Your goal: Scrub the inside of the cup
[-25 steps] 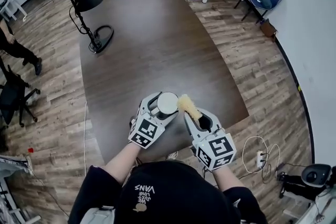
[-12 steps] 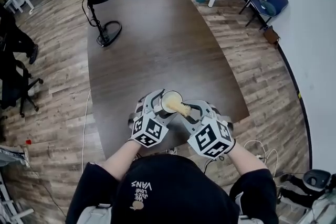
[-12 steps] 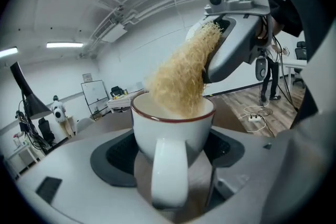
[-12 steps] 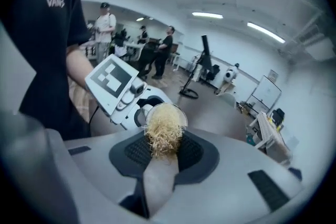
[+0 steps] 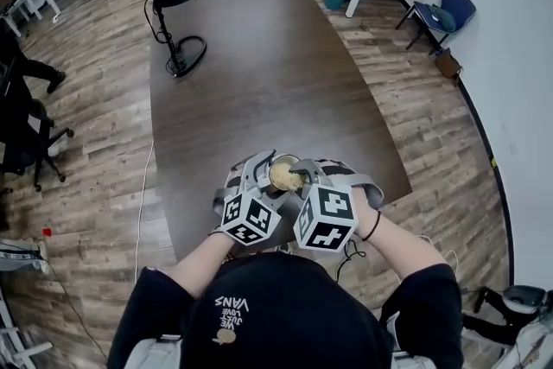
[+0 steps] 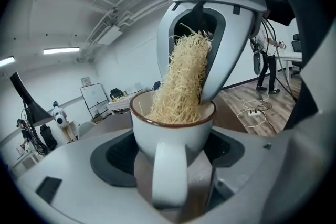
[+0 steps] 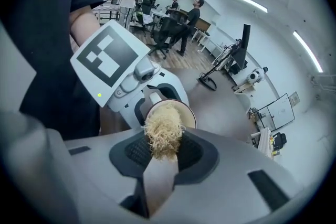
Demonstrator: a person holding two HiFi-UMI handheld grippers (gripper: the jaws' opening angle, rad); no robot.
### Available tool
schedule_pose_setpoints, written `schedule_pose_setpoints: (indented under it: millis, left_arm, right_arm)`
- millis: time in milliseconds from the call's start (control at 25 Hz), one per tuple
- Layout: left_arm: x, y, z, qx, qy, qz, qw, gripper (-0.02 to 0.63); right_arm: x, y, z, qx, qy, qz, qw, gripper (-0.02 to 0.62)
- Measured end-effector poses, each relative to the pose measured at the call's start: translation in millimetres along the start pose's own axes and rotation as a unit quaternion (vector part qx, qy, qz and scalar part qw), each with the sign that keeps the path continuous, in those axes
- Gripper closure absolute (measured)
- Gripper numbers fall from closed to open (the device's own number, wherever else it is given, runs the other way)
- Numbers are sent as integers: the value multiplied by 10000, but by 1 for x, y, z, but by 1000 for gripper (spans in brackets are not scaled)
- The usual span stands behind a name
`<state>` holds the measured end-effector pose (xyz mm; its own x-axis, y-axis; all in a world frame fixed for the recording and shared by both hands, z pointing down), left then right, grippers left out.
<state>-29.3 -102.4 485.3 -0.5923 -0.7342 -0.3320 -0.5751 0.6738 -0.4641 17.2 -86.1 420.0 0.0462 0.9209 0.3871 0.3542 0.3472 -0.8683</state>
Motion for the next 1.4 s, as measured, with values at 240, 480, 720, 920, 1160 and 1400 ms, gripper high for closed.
schedule_pose_setpoints:
  millis: [240,480,720,920,1160,1400]
  left_arm:
    - [0,2,-4,9,-37,6,10000,215]
    - [-2,-1,-4,56,-159,-44,9998,215]
    - [-10,-2,-5,-5,-125,-117,9999,215]
    - [-8,-3,-2,-21,-114,-109,9999,215]
    - [-4,-4,-6,48,-38,-65,10000,215]
    - [-5,-6,-3,19,49,-50,10000,215]
  right_arm:
    - [-14,0,2,152,-259,-324,9990,495]
    - [-1,-3,-4,685,-67,341,9970,497]
    - [1,-6,5,405,-269,338,9982,497]
    - [-16,-3,-6,440,-683,175,9965,497]
    - [-3,-2,-8,453,-772,731,9933,497]
    - [-8,-5,0,127,-872,497,9949,497]
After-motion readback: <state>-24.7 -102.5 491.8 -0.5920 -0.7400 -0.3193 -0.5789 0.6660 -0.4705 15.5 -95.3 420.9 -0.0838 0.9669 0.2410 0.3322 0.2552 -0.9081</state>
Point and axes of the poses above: the fingertips, and each gripper's own axes: y backward along the fingers, x to its left, z out of its top, the point moved 6 cm from there along y, backward along the fingers, and after that the axes turned 2 degrees about x, right-handed, at the moved point
